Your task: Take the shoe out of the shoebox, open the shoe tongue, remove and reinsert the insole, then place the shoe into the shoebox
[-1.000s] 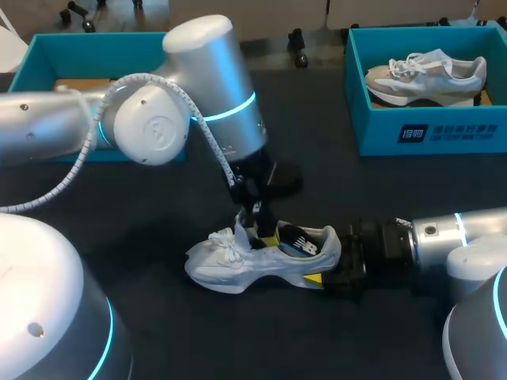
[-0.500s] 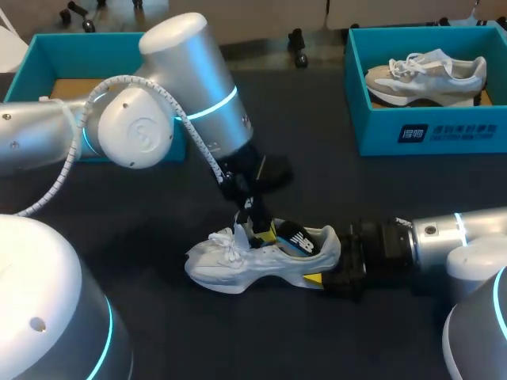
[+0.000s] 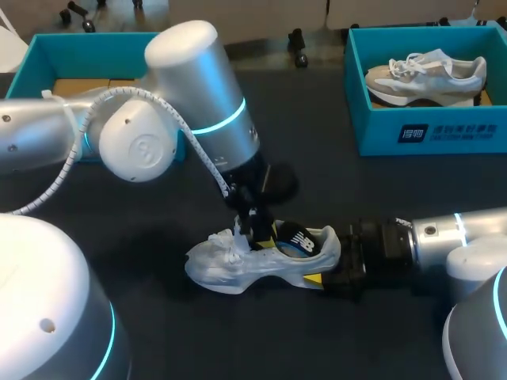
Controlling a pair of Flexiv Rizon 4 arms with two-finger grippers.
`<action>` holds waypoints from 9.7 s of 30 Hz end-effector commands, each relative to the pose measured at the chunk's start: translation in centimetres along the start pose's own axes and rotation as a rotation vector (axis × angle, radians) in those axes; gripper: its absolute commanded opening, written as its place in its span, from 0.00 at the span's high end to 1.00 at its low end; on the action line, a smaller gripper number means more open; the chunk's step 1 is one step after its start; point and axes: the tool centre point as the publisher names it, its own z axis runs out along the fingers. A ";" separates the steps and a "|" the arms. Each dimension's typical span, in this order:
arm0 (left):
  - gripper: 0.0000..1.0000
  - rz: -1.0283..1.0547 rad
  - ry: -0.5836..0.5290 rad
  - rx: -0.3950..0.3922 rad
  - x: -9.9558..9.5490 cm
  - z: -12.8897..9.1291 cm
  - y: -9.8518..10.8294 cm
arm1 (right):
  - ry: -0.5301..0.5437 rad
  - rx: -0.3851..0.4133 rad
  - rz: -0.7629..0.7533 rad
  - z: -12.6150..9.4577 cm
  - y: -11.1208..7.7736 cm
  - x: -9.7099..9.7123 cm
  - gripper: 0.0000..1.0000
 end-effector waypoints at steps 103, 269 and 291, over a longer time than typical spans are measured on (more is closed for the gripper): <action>0.63 0.168 -0.398 -0.140 3.2 -3.4 -4.0 | 0.000 0.007 0.001 0.1 0.2 0.1 1.00; 1.00 0.251 -0.747 -0.371 -1.1 -0.9 -4.7 | 0.000 0.007 0.001 0.1 0.2 0.1 1.00; 0.60 0.372 -0.730 -0.459 -1.1 -0.1 -5.5 | 0.000 0.007 0.001 0.1 0.2 0.1 1.00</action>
